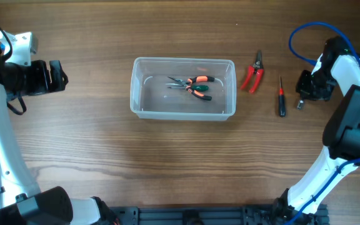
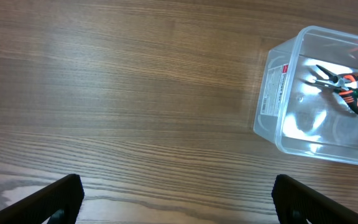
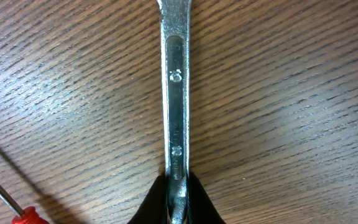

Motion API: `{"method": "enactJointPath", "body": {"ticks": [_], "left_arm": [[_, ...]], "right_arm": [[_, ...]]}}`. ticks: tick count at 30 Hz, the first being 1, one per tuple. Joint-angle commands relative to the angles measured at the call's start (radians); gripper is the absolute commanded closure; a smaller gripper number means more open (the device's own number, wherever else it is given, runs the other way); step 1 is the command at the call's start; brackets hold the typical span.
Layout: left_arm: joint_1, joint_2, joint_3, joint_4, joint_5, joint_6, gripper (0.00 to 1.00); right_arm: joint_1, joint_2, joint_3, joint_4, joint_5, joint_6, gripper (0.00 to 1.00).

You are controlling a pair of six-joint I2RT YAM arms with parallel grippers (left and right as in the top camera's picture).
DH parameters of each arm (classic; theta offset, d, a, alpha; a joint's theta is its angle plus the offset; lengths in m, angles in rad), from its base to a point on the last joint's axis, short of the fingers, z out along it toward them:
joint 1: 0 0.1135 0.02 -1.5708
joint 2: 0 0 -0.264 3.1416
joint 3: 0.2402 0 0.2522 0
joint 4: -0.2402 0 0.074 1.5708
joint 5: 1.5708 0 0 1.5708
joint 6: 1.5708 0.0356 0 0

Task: Pack container
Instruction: 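Grasp the silver wrench with the right gripper, then carry the wrench into the container and release it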

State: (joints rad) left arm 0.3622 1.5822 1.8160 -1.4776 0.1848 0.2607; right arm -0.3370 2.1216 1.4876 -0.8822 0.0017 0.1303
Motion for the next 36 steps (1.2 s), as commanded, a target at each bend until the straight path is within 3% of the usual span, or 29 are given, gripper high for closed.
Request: {"method": "enactJointPath", "body": {"ticks": [1,6,13,19,22,26,30,36], "left_arm": [[0.002,0.002,-0.003,-0.001,0.017,0.019,0.00],[0.002,0.002,-0.003,-0.001,0.017,0.019,0.00],[0.002,0.002,-0.003,-0.009,0.017,0.015,0.00],[0.002,0.002,-0.003,-0.007,0.017,0.016,0.00],[0.002,0.002,-0.003,-0.005,0.017,0.015,0.00],[0.002,0.002,-0.003,0.000,0.039,0.016,0.00],[0.002,0.002,-0.003,0.000,0.043,0.016,0.00],[0.002,0.002,-0.003,0.000,0.043,0.016,0.00]], "right_arm": [[0.003,0.035,-0.010,-0.002,-0.029,0.002,0.96],[0.007,-0.008,0.026,-0.050,-0.074,-0.003,0.96],[0.115,-0.325,0.051,-0.051,-0.082,-0.135,0.96],[0.319,-0.483,0.051,-0.100,-0.205,-0.420,0.96],[0.475,-0.484,0.048,-0.144,-0.269,-0.637,0.96],[0.624,-0.455,0.048,-0.126,-0.270,-0.787,0.96],[0.729,-0.379,0.045,-0.097,-0.273,-0.880,0.96],[0.793,-0.173,0.045,-0.076,-0.349,-0.897,0.96]]}}
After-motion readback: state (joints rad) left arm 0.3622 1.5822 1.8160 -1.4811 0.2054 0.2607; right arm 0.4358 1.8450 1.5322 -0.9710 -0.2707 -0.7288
